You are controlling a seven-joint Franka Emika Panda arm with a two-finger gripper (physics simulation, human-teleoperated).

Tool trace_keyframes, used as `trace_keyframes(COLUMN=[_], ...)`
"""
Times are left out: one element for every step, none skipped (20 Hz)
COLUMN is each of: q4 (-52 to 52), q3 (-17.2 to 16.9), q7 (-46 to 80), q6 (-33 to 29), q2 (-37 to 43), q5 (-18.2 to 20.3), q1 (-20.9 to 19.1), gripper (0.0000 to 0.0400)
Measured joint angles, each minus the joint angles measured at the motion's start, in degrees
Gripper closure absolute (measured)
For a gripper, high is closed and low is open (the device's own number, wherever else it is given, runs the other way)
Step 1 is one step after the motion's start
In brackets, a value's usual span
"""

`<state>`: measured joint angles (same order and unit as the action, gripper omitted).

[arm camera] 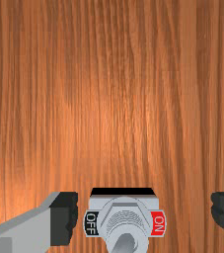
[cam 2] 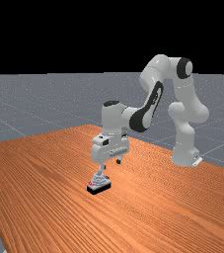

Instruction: Turn on the trigger

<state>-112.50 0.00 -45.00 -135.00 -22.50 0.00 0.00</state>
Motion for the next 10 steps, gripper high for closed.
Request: trace_keyframes(q4=[0.34, 0.02, -0.11, -0.16, 0.04, -0.12, -0.15, -0.15, -0.19, 0.18], q3=[0.01, 0.00, 0.00, 0.00, 0.00, 0.52, 0.51, 0.61, 0.57, 0.13], q7=[0.00, 0.00, 0.00, 0.00, 0.00, -0.83, -0.79, -0.94, -0.88, -0.20], q6=[-3.24, -4.29, -4.80, -5.11, -6.36, -6.33, -6.33, -6.34, -6.36, -5.69], q2=[-2.12, -3.68, -4.41, -4.81, -5.84, -6.22, -6.25, -6.27, -6.25, -6.39], q5=[-0.02, -0.01, 0.00, 0.00, -0.01, 0.85, 0.82, 0.98, 0.92, 0.22], q1=[0.01, 0.01, 0.00, 0.00, 0.00, -0.52, -0.51, -0.60, -0.57, -0.14], gripper=[0.0157, 0.0252, 0.0310, 0.0346, 0.0367, 0.0380, 0.0388, 0.0393, 0.0395, 0.0397])
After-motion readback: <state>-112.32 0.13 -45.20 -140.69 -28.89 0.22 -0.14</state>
